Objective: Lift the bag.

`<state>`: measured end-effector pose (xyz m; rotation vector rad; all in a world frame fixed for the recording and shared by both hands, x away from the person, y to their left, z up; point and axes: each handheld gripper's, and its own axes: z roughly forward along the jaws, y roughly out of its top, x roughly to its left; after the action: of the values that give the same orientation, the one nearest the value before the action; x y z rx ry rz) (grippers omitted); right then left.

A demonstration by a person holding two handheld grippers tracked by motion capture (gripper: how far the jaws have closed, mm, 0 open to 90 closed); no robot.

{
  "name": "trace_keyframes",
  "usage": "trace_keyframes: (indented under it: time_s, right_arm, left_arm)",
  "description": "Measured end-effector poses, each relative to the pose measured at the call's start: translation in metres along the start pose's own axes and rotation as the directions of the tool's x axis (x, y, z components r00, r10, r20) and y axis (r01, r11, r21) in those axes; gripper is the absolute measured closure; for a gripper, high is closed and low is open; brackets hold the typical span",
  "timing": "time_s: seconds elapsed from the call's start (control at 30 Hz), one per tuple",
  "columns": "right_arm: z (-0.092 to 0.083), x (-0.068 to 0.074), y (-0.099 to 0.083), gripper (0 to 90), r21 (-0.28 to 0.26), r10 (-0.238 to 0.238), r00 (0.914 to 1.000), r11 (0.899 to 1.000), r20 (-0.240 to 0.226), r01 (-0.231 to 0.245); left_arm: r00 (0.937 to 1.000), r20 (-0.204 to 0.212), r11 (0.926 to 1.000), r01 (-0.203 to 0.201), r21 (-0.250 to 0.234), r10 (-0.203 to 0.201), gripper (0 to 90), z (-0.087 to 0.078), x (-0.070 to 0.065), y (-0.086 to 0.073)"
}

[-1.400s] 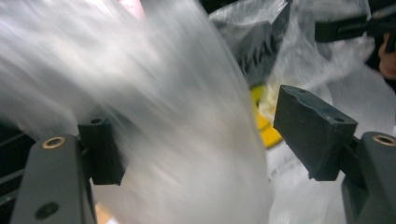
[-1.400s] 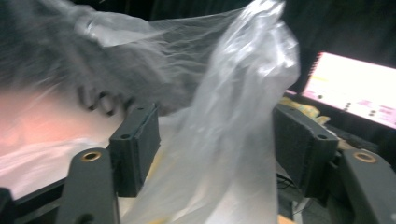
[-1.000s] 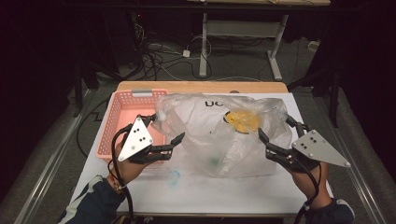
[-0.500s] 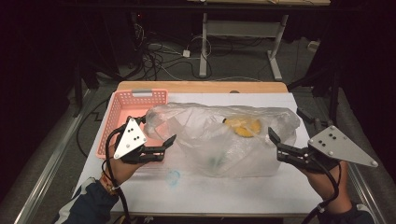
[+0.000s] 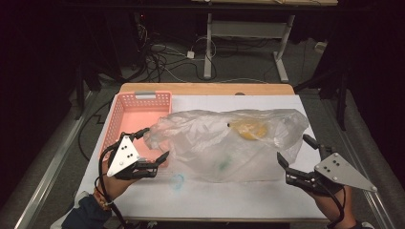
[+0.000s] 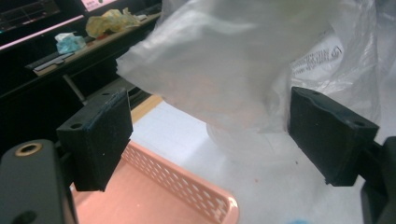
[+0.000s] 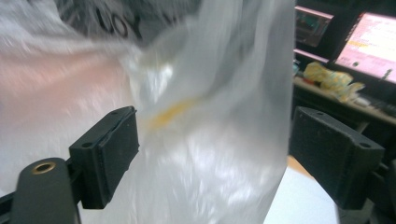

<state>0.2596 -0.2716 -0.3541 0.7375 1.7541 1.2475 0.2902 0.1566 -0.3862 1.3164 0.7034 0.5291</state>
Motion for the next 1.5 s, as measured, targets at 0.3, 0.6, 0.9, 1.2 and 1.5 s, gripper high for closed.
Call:
trace_keyframes:
  time_s: [0.3, 0.6, 0.9, 1.2, 1.5]
  right_arm:
    - [0.007, 0.007, -0.029, 17.3, 0.056, -0.028, 0.9996, 0.998, -0.001, 0.028]
    - [0.002, 0.0, -0.041, 18.0, 0.081, -0.023, 0.9993, 0.996, 0.031, 0.02]
    - [-0.017, -0.002, -0.056, 17.6, 0.091, 0.015, 0.9997, 0.996, 0.019, -0.017]
    - [0.0, 0.01, -0.083, 17.5, 0.174, 0.014, 0.9991, 0.985, -0.04, -0.006]
    - [-0.001, 0.012, -0.08, 18.1, 0.151, 0.015, 0.9995, 0.988, -0.028, -0.01]
  left_arm:
    - [0.9998, 0.002, 0.9986, -0.019, 0.049, 0.019, 14.7, -0.012, 0.004, -0.019]
    - [0.9998, -0.011, 0.9948, -0.013, 0.101, 0.014, 14.7, -0.023, 0.005, -0.036]
    - [0.9981, -0.062, 0.9877, 0.008, 0.156, 0.002, 14.7, -0.03, 0.015, -0.054]
    - [0.9949, -0.099, 0.9854, 0.031, 0.167, -0.014, 14.9, -0.036, 0.025, -0.06]
    - [0.9961, -0.088, 0.9855, 0.025, 0.168, -0.01, 14.8, -0.038, 0.021, -0.06]
